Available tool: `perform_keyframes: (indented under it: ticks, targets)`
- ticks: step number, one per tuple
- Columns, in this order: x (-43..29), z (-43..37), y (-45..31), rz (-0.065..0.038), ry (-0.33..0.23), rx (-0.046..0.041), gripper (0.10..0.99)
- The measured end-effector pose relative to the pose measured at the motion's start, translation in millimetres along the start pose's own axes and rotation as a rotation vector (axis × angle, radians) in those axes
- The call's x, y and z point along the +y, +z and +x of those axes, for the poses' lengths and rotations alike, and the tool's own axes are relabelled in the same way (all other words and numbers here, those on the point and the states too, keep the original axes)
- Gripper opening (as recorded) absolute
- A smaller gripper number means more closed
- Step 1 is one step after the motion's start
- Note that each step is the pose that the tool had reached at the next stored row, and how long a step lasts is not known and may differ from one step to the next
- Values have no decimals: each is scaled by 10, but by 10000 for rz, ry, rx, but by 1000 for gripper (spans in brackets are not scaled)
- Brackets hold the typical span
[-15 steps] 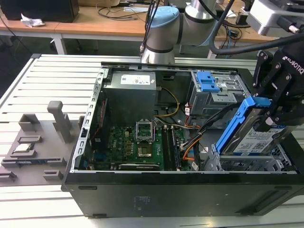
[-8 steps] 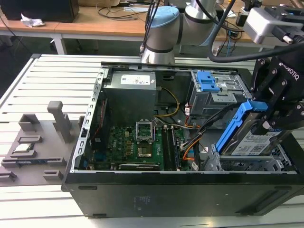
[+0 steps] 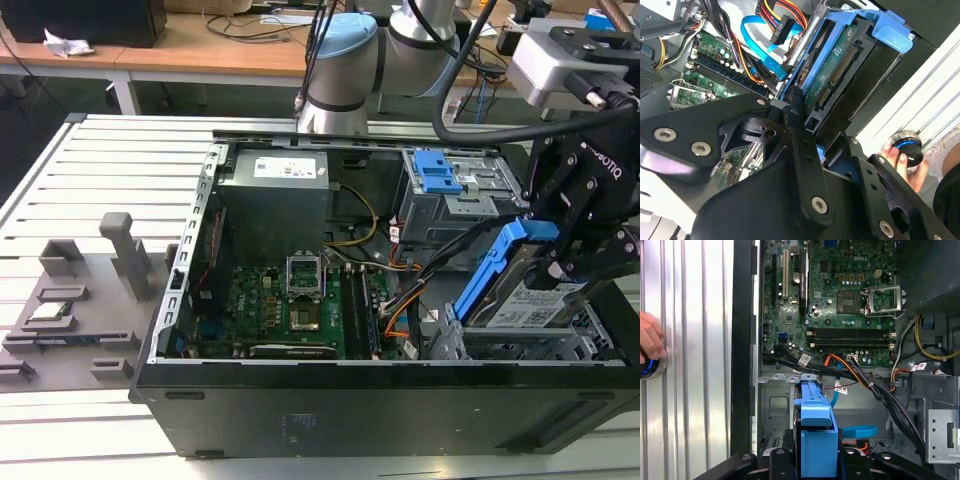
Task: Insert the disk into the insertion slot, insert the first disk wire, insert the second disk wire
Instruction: 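Insert the disk into the insertion slot, then insert the first disk wire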
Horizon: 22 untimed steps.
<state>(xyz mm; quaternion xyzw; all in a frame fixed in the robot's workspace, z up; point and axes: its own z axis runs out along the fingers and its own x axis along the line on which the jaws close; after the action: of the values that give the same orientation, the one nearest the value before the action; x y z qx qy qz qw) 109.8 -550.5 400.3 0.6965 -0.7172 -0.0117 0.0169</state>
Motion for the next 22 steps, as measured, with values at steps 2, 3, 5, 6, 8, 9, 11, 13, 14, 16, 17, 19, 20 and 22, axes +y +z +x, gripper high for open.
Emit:
perform_keyframes:
  ticks: [2, 3, 5, 6, 8, 9, 11, 13, 14, 16, 17, 19, 20, 22]
  targets:
    - [0, 0, 1, 1, 0, 2, 376]
    - [0, 0, 2, 1, 0, -1, 376]
    - [0, 0, 3, 0, 0, -1, 439]
    - [0, 0, 4, 0, 0, -2, 439]
    - [0, 0, 4, 0, 0, 0, 361]
    - [0, 0, 5, 0, 0, -1, 361]
    - [0, 0, 6, 0, 0, -1, 176]
    - [0, 0, 7, 0, 0, -1, 106]
    - [0, 0, 8, 0, 0, -2, 106]
    - [0, 0, 9, 0, 0, -1, 106]
    - [-1, 0, 11, 0, 1, -2, 106]
    - [-67, -26, 21, 1, 1, 18, 106]
    - [-89, -41, 26, 1, 1, 38, 106]
    - [-151, -85, 36, 2, 2, 82, 106]
